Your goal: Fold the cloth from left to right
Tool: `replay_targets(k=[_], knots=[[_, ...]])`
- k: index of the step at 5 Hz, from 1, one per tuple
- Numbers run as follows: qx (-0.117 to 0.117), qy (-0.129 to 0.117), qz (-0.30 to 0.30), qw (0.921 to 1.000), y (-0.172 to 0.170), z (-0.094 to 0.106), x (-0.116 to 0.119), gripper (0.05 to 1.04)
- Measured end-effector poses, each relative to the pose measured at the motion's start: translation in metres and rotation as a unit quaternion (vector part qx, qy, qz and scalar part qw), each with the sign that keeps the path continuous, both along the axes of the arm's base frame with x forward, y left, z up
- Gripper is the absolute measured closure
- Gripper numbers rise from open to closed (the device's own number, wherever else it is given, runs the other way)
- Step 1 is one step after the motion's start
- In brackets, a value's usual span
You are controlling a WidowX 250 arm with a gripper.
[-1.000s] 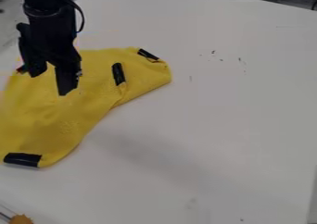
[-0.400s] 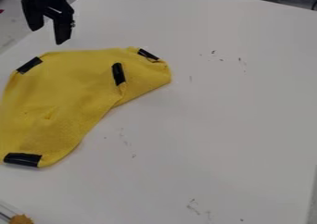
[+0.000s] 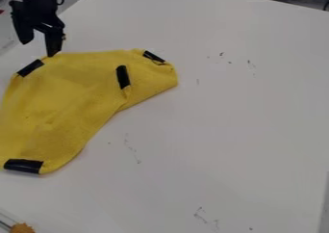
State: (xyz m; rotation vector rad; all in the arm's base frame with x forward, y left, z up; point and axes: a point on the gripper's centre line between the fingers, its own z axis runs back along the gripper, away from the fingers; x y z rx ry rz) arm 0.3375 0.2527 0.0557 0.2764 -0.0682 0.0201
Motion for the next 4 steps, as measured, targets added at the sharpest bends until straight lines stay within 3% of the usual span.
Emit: replay_targets(k=[1, 3, 4], knots=[[-0.004, -0.001, 0.009, 1.0000, 0.010, -0.020, -0.003, 0.083], [-0.031, -0.007, 0.014, 0.9994, 0.028, -0.039, -0.007, 0.128], [-0.036, -0.020, 0.011, 0.9991, 0.028, -0.042, -0.004, 0.402]])
